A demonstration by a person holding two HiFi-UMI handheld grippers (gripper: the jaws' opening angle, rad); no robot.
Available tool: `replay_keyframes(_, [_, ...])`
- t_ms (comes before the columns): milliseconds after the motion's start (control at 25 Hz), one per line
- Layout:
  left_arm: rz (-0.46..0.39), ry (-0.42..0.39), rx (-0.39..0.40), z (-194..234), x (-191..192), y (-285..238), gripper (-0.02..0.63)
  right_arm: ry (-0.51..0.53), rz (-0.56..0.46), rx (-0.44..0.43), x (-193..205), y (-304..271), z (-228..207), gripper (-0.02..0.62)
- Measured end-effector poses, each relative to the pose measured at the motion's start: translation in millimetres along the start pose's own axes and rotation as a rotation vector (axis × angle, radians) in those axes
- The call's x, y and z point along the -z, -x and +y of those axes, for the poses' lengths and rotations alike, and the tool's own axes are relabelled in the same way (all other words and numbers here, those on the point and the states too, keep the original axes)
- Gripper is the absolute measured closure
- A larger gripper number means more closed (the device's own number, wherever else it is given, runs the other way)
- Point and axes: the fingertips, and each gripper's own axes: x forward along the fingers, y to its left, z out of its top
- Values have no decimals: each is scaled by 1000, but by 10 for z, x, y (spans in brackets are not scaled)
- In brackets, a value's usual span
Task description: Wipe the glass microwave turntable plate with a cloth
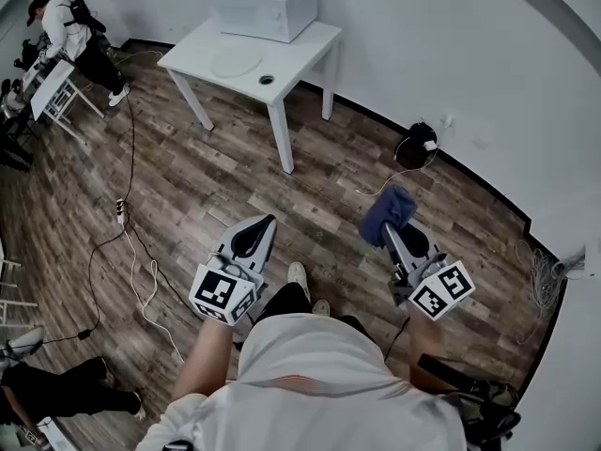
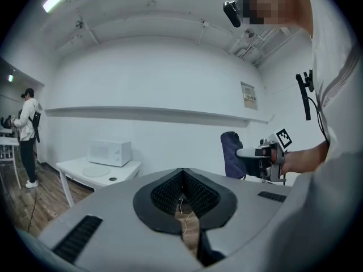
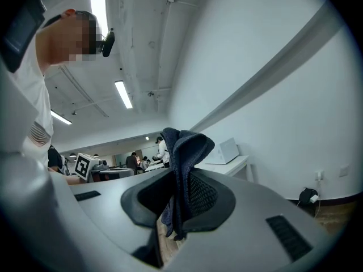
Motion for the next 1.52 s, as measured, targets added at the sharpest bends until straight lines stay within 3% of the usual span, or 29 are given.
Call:
replay_keyframes(320, [-7,39,46,253,11,-698,595,10,-1,59,-67,-218,-552,534])
replay_keyframes(600, [-2,24,130,491,-122,-1505,595,17,-3,111,-248,-549,-1114,534])
replay_keyframes(840, [7,51,153,1002,-223,-2099,595,10,23,141,-393,-1138,-1578,534])
replay_keyframes(1160, [-6,74,148,1823,-326,-2744,595,41,41,98,-649,-2235,-1999,534])
replay_keyframes(1520, [-23,95,35,2584,-360,-2977,595,41,104,-25,-581,-3095,-2150,534])
